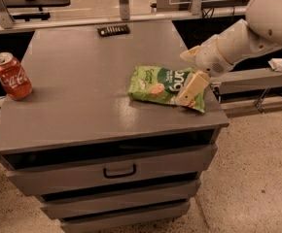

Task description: Move green rice chip bag near rxbar chocolate

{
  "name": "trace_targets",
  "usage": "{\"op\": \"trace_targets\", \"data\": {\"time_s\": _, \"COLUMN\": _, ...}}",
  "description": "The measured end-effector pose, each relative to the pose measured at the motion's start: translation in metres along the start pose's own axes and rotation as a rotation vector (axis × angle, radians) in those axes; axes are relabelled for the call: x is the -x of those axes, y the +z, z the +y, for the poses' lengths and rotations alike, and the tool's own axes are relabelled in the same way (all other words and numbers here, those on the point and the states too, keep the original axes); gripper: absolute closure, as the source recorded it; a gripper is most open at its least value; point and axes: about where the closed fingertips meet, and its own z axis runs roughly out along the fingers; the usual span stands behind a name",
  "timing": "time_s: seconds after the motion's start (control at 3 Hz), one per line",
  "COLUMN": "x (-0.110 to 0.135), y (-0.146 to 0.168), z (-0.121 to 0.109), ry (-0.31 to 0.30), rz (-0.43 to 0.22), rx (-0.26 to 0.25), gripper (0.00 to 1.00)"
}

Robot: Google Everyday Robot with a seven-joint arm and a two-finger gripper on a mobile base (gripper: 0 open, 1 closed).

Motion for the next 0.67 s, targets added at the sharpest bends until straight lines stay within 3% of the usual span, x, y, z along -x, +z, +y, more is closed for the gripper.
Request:
{"op": "trace_targets", "data": {"time_s": 0.33, "x": 0.0058, "y": 0.0078, "z": 0.0015, "ry": 0.032, "rz": -0.006, "rx": 0.057, "gripper": 0.36}}
{"op": "trace_targets", "data": {"time_s": 0.67, "x": 0.0125, "y": 0.0055, "z": 0.0029, "ry": 0.045, "rz": -0.018, "rx": 0.082, "gripper": 0.58}}
